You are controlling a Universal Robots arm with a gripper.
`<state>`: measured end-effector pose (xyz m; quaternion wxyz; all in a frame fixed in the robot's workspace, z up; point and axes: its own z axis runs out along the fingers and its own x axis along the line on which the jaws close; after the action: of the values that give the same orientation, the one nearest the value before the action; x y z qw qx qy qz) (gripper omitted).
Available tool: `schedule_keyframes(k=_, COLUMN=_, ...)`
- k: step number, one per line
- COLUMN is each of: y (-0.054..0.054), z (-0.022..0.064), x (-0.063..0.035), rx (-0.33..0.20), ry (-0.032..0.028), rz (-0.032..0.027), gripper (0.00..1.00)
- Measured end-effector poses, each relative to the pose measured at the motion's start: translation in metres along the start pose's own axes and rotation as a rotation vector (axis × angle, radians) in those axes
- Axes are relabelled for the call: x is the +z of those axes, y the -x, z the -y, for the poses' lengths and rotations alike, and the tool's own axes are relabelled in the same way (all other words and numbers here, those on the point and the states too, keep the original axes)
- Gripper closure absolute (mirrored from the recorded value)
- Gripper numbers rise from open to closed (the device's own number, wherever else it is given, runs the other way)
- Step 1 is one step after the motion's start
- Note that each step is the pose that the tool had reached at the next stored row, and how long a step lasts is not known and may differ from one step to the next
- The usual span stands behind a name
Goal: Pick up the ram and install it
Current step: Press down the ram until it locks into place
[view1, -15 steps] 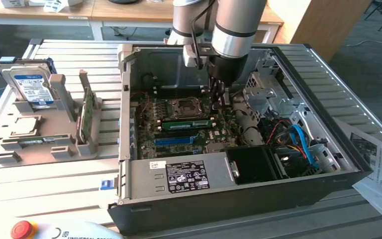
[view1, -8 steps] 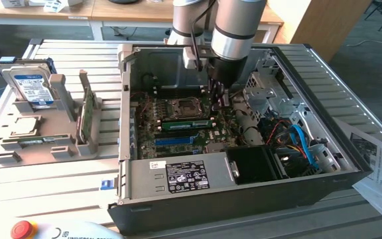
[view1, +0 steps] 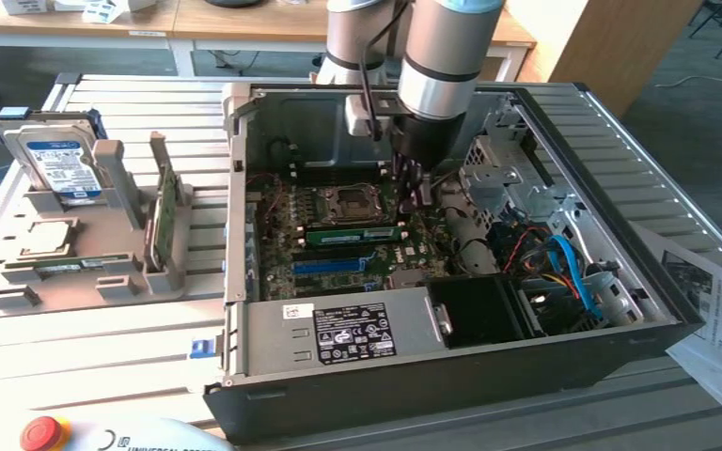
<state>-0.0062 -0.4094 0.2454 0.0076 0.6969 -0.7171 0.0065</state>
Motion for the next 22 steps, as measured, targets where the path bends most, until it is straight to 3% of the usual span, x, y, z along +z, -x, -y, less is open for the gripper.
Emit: schedule_keyframes(k=22, y=0.000, z=0.0000, x=0.0117, rx=0.000, ry=-0.0001, rz=0.0003, gripper=0.89)
